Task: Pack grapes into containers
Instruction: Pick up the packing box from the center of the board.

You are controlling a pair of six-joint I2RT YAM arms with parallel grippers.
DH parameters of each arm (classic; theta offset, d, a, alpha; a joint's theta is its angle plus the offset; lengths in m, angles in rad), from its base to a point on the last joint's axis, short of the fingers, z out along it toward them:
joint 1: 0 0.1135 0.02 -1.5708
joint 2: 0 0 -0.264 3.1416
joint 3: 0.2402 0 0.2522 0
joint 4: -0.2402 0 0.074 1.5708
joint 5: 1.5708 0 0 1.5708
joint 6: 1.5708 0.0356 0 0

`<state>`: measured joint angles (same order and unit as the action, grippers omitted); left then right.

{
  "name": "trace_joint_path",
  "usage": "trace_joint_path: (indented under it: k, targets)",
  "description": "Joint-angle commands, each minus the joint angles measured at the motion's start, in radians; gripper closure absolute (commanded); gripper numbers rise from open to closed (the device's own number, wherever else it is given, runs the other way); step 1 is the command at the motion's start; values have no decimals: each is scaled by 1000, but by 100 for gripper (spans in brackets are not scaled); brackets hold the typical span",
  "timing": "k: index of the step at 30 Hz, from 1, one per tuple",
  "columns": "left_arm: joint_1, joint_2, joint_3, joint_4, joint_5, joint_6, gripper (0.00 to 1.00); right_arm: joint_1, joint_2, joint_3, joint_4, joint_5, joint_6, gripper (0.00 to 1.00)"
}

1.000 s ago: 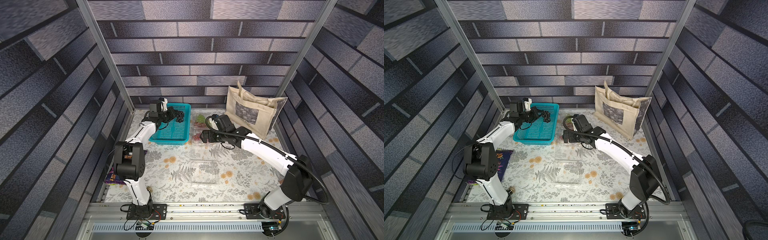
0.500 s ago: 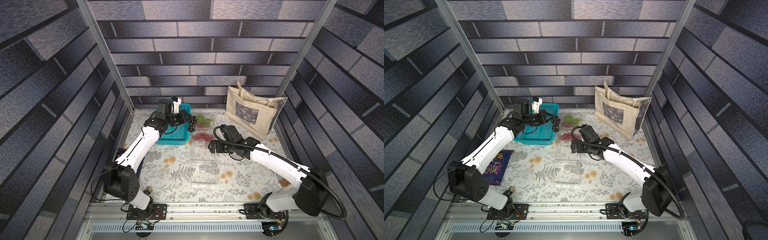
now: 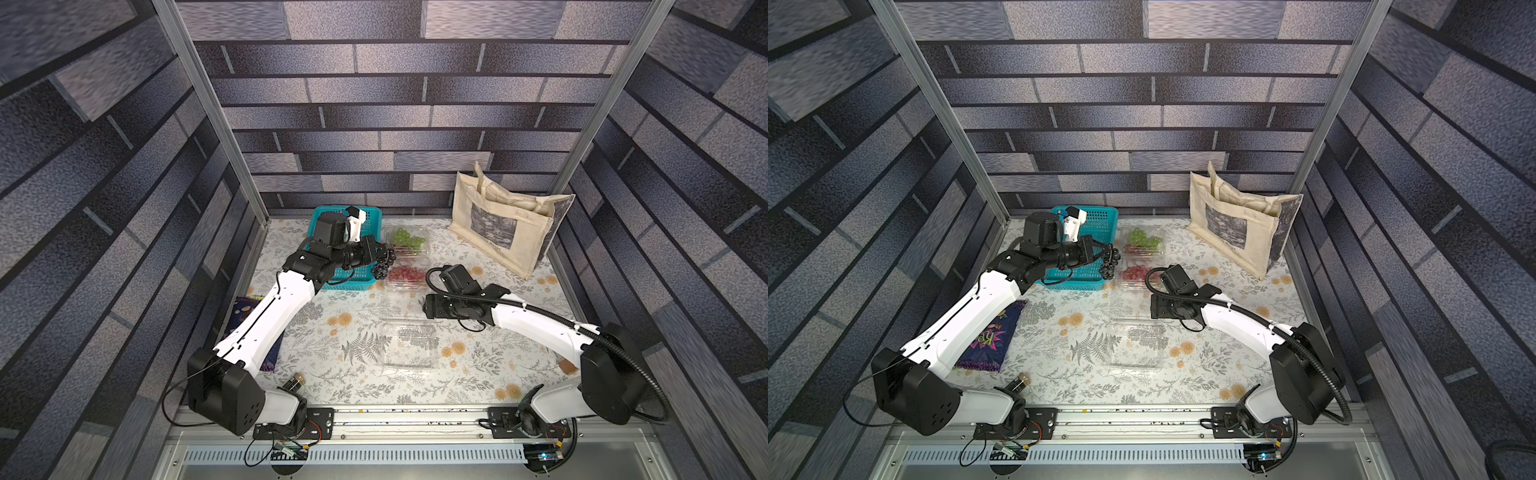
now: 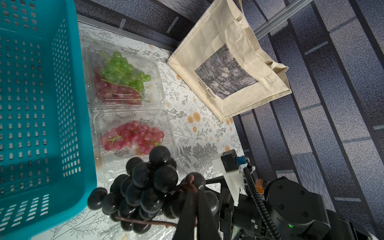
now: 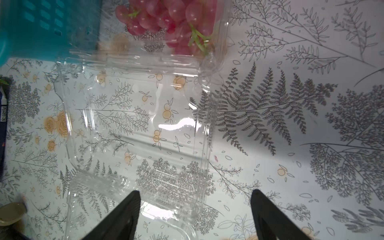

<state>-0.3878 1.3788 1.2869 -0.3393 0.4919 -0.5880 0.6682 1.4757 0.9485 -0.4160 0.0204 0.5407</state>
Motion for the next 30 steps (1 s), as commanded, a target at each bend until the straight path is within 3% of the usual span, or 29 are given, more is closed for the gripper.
trace_joint_path:
  k: [1,9,15,30]
  targets:
    - [-6,-46,-14,-8,-7,-20,100,-23,52,8,53,-22,-8,21]
    - [-6,-41,2,-3,-1,-34,100,-39,120,46,103,-45,-29,36]
    - [-8,-43,-7,4,6,-47,100,-42,149,71,118,-50,-33,56]
    - [-16,-79,-26,-10,6,-68,100,-46,195,143,101,-19,-40,84]
